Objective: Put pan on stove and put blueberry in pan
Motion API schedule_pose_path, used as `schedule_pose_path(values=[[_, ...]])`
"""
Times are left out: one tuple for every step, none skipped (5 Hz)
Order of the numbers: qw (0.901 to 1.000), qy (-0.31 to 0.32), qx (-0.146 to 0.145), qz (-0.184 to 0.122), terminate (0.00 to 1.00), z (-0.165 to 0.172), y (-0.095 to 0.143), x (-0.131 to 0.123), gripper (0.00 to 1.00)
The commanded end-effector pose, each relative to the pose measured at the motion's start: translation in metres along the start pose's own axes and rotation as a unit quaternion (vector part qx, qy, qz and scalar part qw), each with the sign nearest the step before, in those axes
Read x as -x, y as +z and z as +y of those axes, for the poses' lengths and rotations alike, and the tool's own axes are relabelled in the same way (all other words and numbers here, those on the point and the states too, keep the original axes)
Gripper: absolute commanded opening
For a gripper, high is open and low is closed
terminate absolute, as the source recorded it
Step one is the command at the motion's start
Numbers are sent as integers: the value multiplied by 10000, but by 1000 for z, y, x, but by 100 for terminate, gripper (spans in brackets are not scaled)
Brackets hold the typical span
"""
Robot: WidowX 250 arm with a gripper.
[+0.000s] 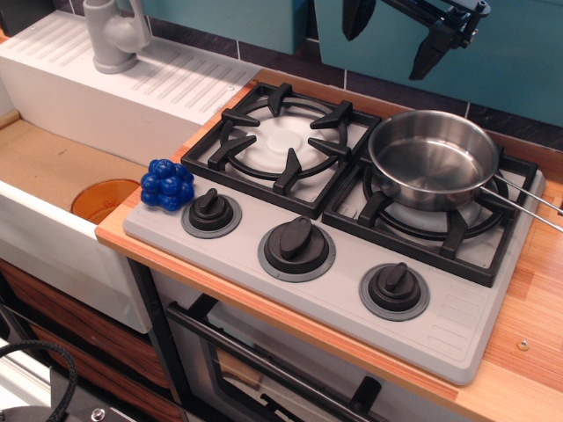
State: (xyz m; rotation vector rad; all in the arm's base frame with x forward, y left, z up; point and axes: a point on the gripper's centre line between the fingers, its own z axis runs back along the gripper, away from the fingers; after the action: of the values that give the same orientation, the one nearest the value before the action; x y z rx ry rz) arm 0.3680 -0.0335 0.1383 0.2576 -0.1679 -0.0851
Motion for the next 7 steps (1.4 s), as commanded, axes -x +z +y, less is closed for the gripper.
schedule_pose_path(values=[[10000,0,0,0,0,0,0,0,100],[9997,173,31,-182,0,-9,-23,-1,100],[9994,224,-19,-276,0,-12,-37,0,100],[9988,251,-31,-419,0,-12,-56,1,100],[9986,304,18,-422,0,-12,-66,5,100],[9983,334,114,-463,0,-12,-80,10,100],[9984,375,249,-339,0,-17,-85,13,0]])
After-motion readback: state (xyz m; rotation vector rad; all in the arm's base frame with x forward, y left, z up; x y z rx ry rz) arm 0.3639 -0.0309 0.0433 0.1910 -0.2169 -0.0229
